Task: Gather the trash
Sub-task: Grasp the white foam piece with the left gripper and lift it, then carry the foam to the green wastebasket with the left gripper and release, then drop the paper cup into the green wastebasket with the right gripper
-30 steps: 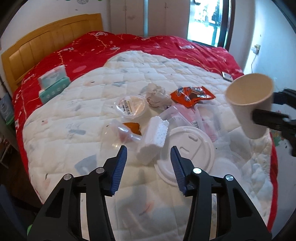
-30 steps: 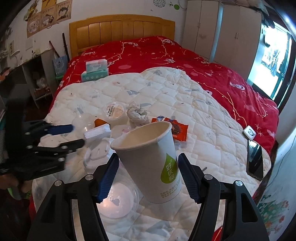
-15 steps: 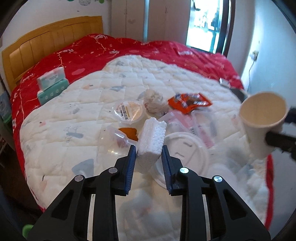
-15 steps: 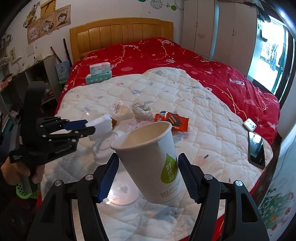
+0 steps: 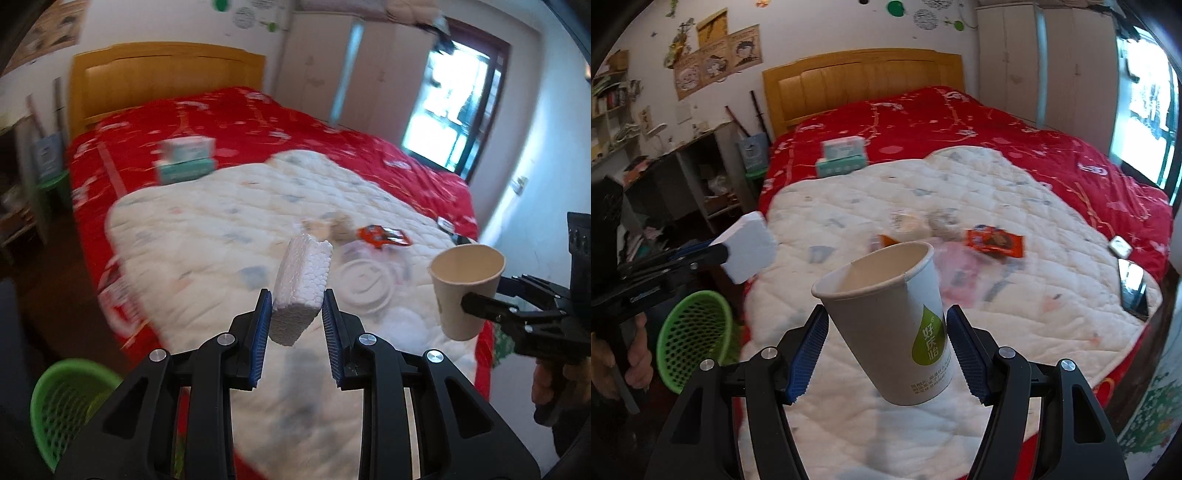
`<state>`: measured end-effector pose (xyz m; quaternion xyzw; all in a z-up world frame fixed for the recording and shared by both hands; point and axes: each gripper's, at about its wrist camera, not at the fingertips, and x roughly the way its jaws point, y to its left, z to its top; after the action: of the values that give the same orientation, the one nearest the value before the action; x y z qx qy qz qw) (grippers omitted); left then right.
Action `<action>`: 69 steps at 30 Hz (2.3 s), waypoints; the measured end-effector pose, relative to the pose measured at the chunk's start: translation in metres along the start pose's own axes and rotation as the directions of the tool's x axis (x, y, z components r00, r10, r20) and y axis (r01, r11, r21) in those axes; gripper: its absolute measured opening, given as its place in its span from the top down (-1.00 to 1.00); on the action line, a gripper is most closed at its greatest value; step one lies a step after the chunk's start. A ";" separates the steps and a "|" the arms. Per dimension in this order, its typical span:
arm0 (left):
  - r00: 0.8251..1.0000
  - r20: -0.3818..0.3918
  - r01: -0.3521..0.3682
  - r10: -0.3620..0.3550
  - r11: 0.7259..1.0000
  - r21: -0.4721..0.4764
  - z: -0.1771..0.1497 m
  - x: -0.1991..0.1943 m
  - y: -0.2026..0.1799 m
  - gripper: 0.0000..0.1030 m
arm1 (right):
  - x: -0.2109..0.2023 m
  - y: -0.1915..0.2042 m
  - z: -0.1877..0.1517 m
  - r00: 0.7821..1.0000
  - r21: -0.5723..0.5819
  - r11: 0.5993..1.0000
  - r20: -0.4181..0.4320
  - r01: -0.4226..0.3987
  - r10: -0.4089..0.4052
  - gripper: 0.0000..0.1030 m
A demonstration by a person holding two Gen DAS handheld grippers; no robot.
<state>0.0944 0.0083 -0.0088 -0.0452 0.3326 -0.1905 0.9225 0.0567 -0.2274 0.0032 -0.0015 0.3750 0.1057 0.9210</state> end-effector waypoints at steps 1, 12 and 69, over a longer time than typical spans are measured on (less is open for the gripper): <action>0.999 0.003 -0.040 0.040 0.999 -0.012 -0.008 -0.010 0.011 0.47 | 0.001 0.008 -0.001 1.000 -0.006 1.000 -0.001 -0.014 0.014 -0.24; 0.952 -0.105 -0.302 0.288 0.939 -0.163 -0.083 -0.065 0.118 0.47 | 0.015 0.082 0.002 0.990 -0.080 0.987 -0.028 -0.138 0.136 -0.24; 0.864 -0.167 -0.494 0.475 0.734 -0.466 -0.165 -0.168 0.211 -0.24 | 0.118 0.300 -0.034 0.838 -0.172 0.841 -0.315 -0.512 0.446 -0.64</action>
<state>-0.0602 0.2748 -0.0803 -0.1875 0.3871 0.1469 0.8907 0.0565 0.0861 -0.0794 -0.0364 0.4653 0.3795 0.7989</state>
